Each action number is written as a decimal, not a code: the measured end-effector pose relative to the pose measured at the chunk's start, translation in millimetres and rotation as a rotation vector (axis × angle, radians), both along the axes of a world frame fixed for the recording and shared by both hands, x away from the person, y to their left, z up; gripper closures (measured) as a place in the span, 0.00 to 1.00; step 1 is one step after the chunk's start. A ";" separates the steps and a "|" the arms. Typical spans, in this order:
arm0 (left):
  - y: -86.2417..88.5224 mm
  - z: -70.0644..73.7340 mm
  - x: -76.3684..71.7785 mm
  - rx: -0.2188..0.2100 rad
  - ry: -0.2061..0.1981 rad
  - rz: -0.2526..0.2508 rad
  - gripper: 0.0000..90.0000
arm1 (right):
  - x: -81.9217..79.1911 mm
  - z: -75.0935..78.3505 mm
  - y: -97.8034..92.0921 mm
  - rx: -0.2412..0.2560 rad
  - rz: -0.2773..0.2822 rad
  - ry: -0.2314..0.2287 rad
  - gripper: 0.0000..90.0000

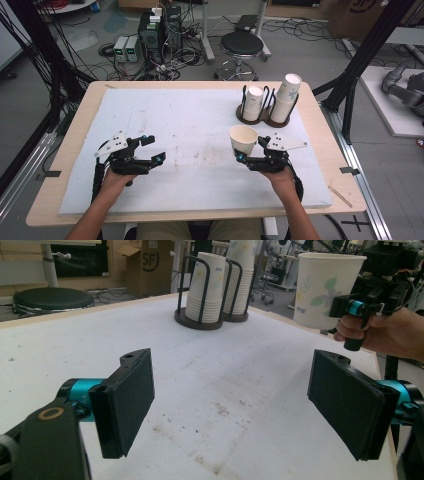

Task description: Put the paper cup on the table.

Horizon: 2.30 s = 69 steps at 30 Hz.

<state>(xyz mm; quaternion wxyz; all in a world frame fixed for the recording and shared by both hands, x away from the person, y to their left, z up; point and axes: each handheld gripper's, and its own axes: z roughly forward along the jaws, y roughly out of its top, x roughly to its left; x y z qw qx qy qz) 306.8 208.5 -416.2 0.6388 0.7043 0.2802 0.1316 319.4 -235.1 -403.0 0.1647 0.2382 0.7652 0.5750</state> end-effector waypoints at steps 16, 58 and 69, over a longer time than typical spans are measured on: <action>0.9 -0.9 2.7 0.006 0.004 0.022 0.21 | 32.9 -12.7 37.1 -0.069 -0.031 0.039 0.39; -0.9 -5.3 4.1 0.042 0.028 0.026 0.22 | 52.2 -45.2 44.7 -0.330 -0.061 0.245 0.39; 0.0 -6.3 4.8 0.044 0.035 0.023 0.22 | 51.9 -48.3 43.2 -0.329 -0.084 0.307 0.22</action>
